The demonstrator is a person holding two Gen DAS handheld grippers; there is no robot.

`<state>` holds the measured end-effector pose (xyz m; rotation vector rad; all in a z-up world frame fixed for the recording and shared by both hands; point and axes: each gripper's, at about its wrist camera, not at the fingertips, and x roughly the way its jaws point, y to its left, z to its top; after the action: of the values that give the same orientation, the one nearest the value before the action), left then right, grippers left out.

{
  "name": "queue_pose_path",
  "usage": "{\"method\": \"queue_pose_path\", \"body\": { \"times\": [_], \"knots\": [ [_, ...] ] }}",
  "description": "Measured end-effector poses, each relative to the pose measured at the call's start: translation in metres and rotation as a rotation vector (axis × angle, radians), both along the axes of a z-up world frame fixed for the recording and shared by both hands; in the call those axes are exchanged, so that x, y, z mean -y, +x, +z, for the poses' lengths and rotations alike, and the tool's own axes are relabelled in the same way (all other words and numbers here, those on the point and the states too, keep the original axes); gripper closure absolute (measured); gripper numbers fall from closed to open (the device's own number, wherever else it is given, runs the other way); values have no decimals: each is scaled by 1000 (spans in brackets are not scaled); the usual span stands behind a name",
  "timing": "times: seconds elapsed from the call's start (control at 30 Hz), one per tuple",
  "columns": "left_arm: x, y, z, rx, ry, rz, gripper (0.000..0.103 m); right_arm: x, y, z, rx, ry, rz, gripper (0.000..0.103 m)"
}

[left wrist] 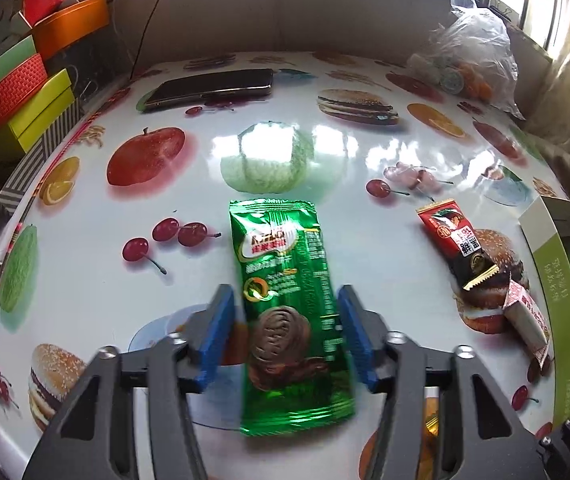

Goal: Organize snacks
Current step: 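Grasp the yellow peanut candy with the right gripper while the left grasps a green MILO pack, then lift and carry both held snacks over the green box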

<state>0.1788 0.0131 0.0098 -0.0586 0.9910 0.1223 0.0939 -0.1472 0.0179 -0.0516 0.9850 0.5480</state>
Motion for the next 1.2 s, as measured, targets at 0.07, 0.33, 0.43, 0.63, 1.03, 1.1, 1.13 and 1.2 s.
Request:
{"method": "queue_pose_path", "body": {
  "times": [0.07, 0.33, 0.43, 0.63, 1.03, 1.1, 1.13, 1.2],
  "knots": [
    [-1, 0, 0, 0, -5, -2, 57, 0, 0, 0, 1, -2, -1, 75],
    [-3, -2, 1, 14, -7, -9, 63, -1, 0, 0, 3, -7, -5, 75],
    [-5, -3, 1, 17, -14, -10, 63, -1, 0, 0, 3, -11, -5, 75],
    [-9, -7, 2, 22, -22, -2, 63, -1, -1, 0, 8, -15, -11, 75],
    [-15, -24, 15, 62, -39, -1, 63, -4, -3, 4, 26, -24, -24, 76],
    [-16, -28, 19, 71, -42, -1, 63, -4, -4, 6, 35, -21, -27, 76],
    [-16, -30, 21, 77, -44, 0, 63, -5, -4, 7, 37, -21, -27, 76],
    [-17, -34, 24, 85, -51, -3, 63, -6, -6, 8, 41, -22, -26, 76]
  ]
}}
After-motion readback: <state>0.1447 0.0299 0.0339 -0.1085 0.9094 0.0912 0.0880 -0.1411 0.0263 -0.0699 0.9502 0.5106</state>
